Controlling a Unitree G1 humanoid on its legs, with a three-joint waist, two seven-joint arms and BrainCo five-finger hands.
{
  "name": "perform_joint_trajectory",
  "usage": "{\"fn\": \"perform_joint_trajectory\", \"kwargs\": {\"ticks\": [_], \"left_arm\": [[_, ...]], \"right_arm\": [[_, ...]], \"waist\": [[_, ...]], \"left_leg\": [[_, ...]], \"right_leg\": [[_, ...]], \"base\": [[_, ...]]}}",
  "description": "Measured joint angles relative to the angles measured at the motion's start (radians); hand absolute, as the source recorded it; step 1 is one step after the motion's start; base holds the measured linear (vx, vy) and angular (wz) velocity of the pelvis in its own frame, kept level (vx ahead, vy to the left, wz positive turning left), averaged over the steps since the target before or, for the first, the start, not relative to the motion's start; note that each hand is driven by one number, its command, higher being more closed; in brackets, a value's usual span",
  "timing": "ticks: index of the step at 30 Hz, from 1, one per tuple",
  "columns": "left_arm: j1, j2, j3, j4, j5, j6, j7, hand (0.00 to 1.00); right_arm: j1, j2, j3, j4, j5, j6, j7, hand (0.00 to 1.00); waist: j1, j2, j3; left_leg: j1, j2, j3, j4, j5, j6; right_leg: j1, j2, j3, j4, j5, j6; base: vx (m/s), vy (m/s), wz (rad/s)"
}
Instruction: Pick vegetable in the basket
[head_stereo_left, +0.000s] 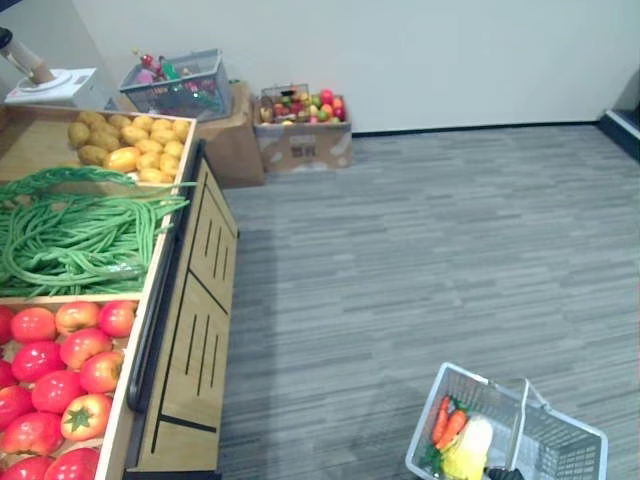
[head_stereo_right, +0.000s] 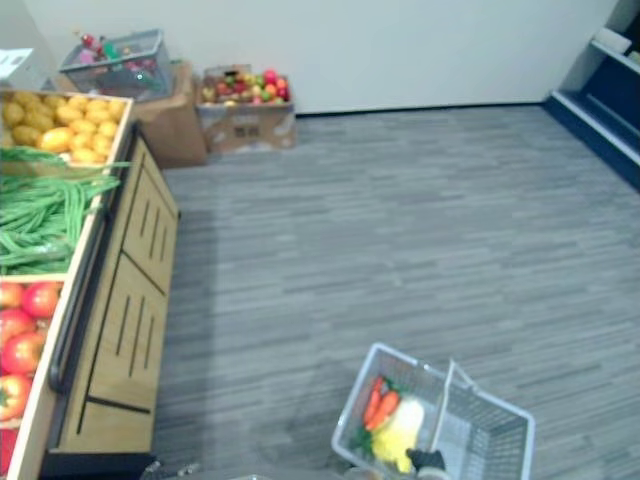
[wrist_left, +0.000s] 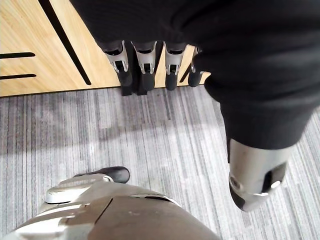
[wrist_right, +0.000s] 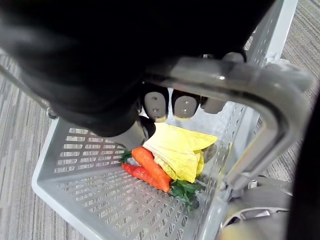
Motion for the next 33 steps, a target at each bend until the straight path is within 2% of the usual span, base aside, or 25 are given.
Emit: {"fn": "perform_joint_trajectory", "kwargs": {"ticks": [10, 33], "left_arm": [[0.005, 0.01, -0.031, 0.028, -0.027, -0.008, -0.014, 0.0], [0.022, -0.004, 0.012, 0.038, -0.029, -0.008, -0.027, 0.0]], "right_arm": [[0.008, 0.002, 0.008, 0.001, -0.001, 0.011, 0.0, 1.0], [0.027, -0.001, 0.054, 0.002, 0.011, 0.008, 0.001, 1.0]], "waist": [[0.0, -0.001, -0.021], [0.0, 0.015, -0.047]], "left_leg": [[0.019, -0.013, 0.004, -0.001, -0.001, 0.0], [0.018, 0.001, -0.001, -0.011, 0.0, 0.001]], "right_leg": [[0.017, -0.016, 0.005, -0.01, 0.013, 0.001], [0.019, 0.009, 0.004, -0.029, 0.014, 0.003]], "base": [[-0.01, -0.018, -0.02], [-0.01, -0.049, -0.01]]}}
